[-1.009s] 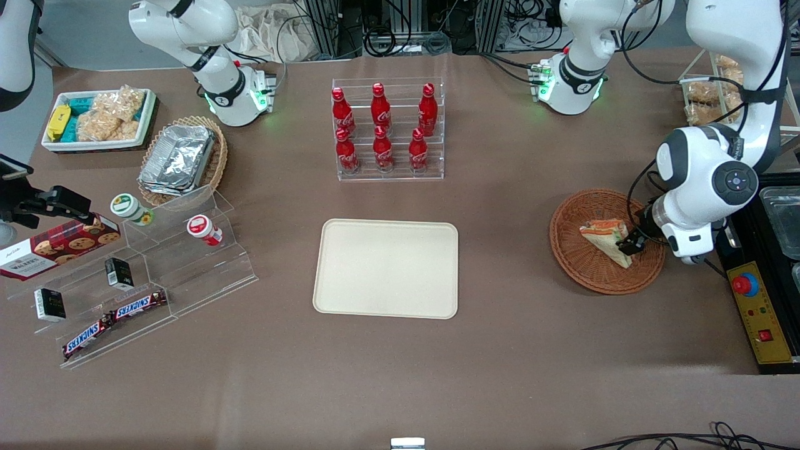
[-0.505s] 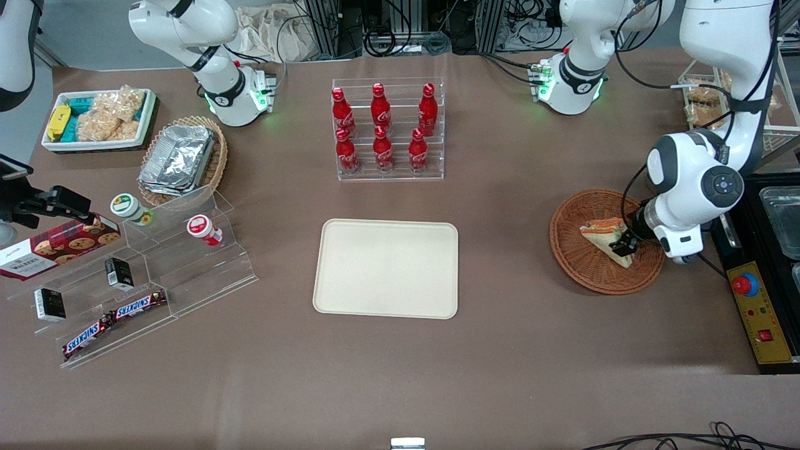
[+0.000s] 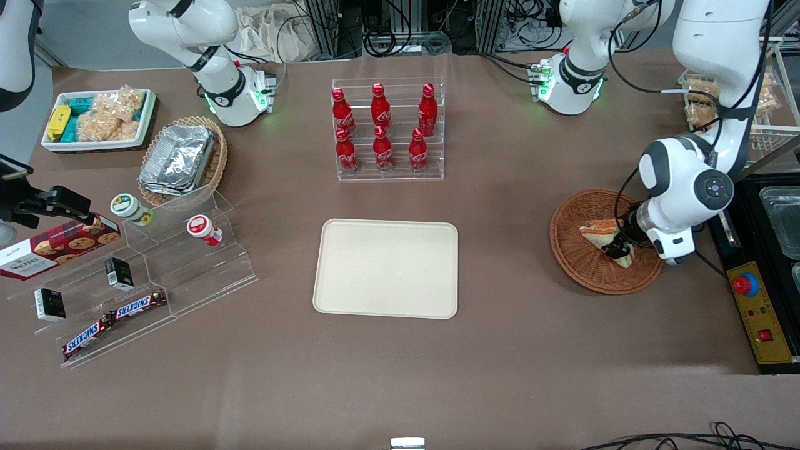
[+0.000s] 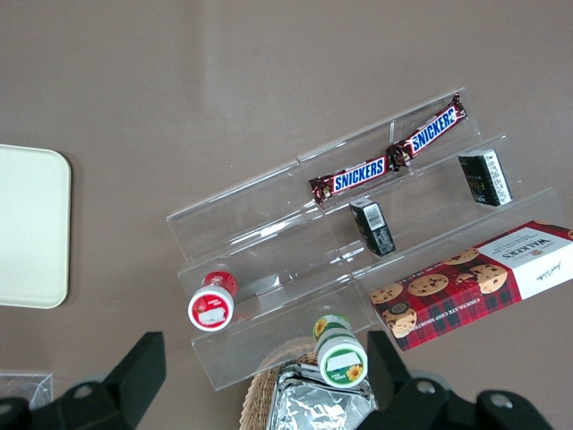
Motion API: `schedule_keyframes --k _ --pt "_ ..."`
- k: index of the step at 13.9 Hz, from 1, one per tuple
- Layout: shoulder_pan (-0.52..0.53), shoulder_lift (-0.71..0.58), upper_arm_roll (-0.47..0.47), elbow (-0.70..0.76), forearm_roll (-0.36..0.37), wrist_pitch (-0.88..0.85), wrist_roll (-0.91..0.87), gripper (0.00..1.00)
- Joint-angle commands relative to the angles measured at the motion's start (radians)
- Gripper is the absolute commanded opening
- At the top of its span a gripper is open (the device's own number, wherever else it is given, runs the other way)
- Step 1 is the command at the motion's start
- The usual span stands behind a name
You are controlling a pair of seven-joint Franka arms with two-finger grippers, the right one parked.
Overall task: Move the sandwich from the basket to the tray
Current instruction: 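Close the left gripper on the sandwich and lift it from the basket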
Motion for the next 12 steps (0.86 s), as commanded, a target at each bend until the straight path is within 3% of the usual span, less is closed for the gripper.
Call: schedule_keyframes --k 1,2,7,10,12 --pt "-0.009 0.006 -0.001 0.001 -0.01 0.011 -0.001 0.1" --pt "-0.011 0.003 -0.002 0.004 -0.01 0.008 -0.003 0.0" --pt "-0.008 -0.073 -0.001 0.012 -0.005 -0.083 0.101 0.0" --pt "0.003 -0.191 0.007 0.036 -0.005 -0.252 0.203 0.0" --pt "0.0 -0.247 0.004 0.129 0.015 -0.435 0.204 0.0"
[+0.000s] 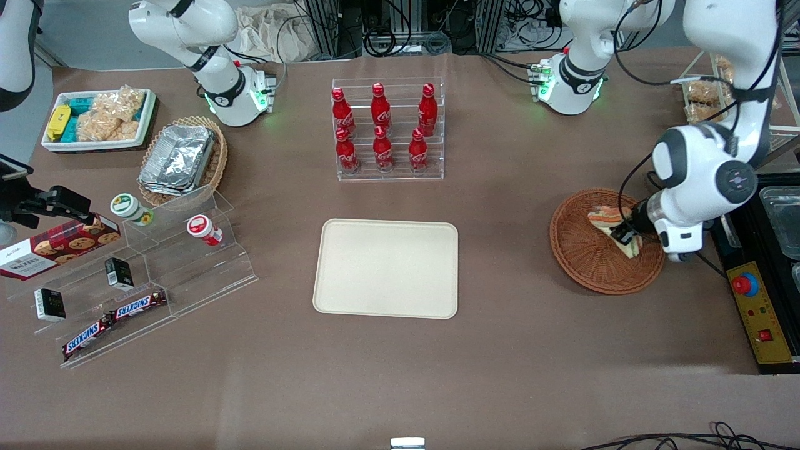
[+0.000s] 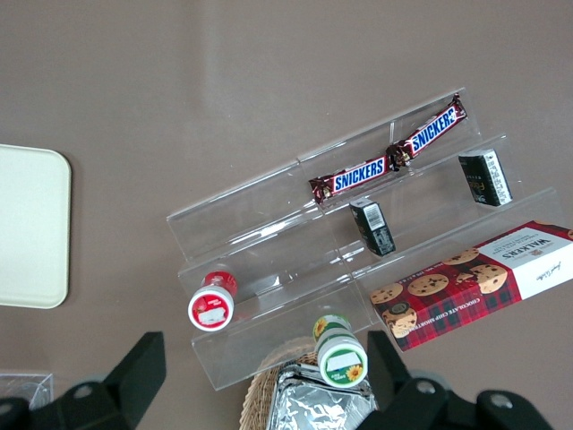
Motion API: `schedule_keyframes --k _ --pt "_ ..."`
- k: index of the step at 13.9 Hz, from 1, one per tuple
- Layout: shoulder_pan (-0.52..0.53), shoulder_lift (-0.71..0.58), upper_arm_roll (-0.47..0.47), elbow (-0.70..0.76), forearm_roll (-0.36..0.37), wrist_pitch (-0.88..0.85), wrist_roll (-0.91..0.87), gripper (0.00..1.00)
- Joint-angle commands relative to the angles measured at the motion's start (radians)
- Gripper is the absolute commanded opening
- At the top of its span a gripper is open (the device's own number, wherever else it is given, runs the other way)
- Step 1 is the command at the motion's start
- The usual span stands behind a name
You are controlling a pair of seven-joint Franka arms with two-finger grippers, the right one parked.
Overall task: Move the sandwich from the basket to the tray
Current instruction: 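Carry the held sandwich with the left gripper over the cream tray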
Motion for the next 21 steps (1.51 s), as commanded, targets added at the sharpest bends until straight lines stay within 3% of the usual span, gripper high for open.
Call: schedule_keyframes --k 1,3,6,10,13,17,21 --pt "-0.005 -0.085 -0.005 0.136 0.047 -0.244 0.024 0.0" --pt "-0.011 -0.074 -0.024 0.279 0.1 -0.399 0.083 0.0" --pt "-0.011 -0.059 -0.088 0.417 0.101 -0.495 0.275 0.0" --pt "-0.011 0.112 -0.278 0.626 0.095 -0.527 0.442 0.0" --pt "-0.042 0.276 -0.43 0.703 0.113 -0.498 0.407 0.0" --pt "-0.19 0.507 -0.429 0.778 0.165 -0.24 0.236 0.0" --pt "-0.273 0.633 -0.427 0.816 0.181 -0.124 0.125 0.0"
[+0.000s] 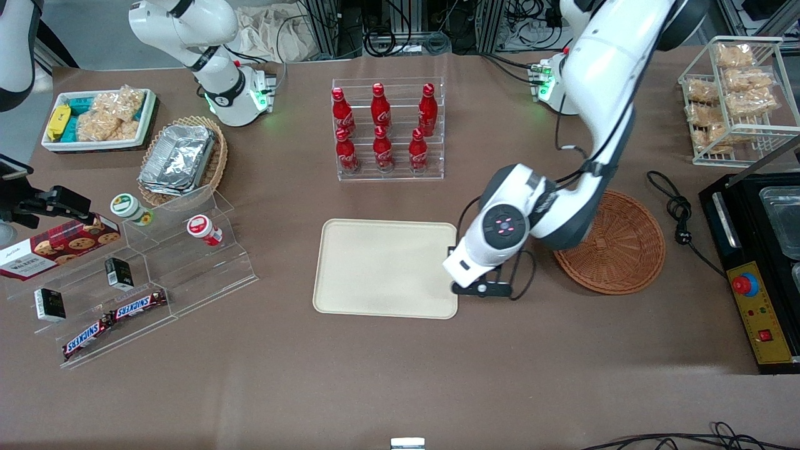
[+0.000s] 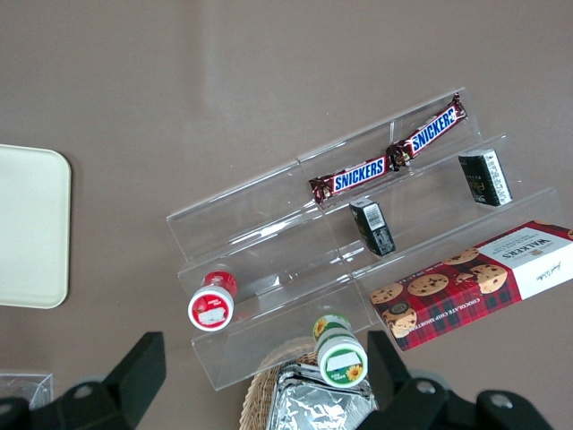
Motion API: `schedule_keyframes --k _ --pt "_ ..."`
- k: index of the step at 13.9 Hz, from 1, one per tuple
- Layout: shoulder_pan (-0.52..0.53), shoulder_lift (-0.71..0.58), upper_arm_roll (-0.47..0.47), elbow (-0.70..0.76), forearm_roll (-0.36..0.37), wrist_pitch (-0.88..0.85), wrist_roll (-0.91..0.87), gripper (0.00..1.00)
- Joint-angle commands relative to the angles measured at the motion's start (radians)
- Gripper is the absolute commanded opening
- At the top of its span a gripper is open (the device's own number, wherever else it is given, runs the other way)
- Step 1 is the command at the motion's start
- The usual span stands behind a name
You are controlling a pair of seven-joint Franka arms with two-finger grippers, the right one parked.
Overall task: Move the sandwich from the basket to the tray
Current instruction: 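Carry the held sandwich with the left gripper over the cream tray, then lower the sandwich onto the tray and open the left gripper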
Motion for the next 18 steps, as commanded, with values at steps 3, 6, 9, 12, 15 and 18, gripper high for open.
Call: schedule_keyframes --k 3,6,9,12,15,18 --pt "-0.063 0.103 0.008 0.063 0.034 0.103 -0.088 0.0" --pt "-0.066 0.129 0.008 0.064 0.048 0.135 -0.119 0.0" --pt "-0.066 0.132 0.008 0.058 0.05 0.163 -0.128 0.26" --pt "-0.054 0.106 0.009 0.055 0.051 0.14 -0.13 1.0" --pt "-0.052 0.033 0.011 0.055 0.051 0.034 -0.131 1.0" --pt "-0.051 -0.033 0.011 0.052 0.051 -0.064 -0.171 1.0"
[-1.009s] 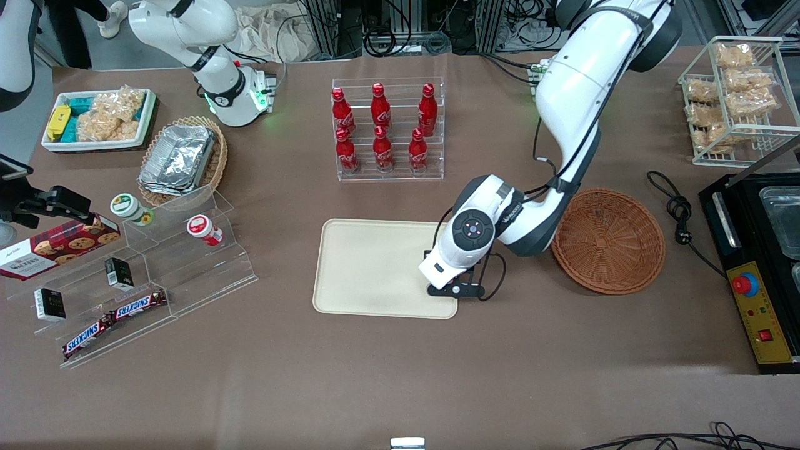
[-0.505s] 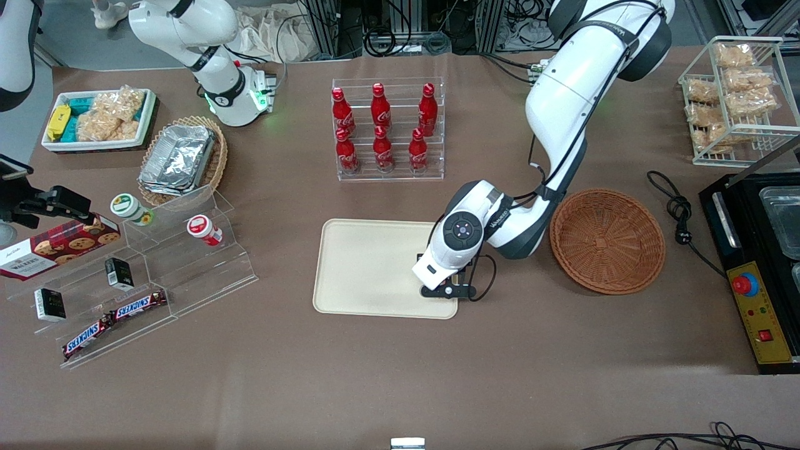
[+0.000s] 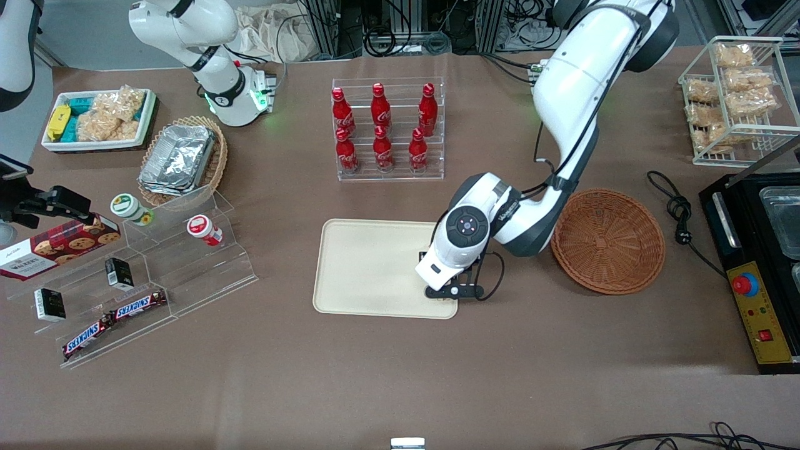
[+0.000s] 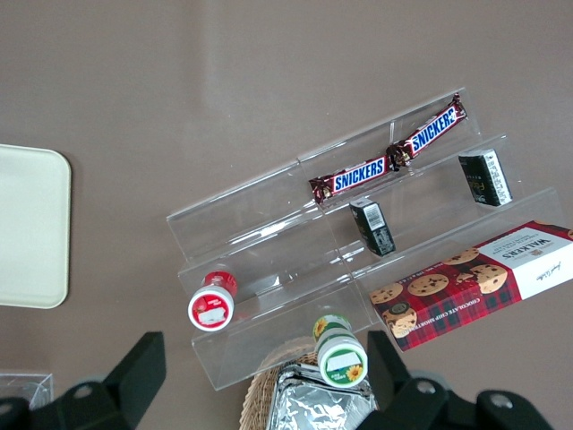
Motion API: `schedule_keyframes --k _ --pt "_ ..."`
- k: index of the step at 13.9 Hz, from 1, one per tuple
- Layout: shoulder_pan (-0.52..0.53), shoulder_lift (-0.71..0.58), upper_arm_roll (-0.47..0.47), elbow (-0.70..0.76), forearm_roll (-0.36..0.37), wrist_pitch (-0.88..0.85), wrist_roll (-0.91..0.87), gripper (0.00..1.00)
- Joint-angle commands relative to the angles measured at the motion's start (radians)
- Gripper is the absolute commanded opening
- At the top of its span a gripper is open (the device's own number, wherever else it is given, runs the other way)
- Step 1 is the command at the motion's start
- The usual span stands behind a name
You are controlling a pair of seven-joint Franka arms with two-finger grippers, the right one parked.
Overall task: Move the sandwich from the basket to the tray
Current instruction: 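Lower the sandwich onto the tray and open the left gripper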
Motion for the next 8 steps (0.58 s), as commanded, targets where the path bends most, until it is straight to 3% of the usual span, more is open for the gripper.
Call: schedule_keyframes --k 1,8 --pt "-0.002 -0.087 0.004 -0.018 0.017 -0.092 -0.076 1.0" --pt "0.191 -0.441 0.002 -0.11 0.022 -0.421 -0.002 1.0"
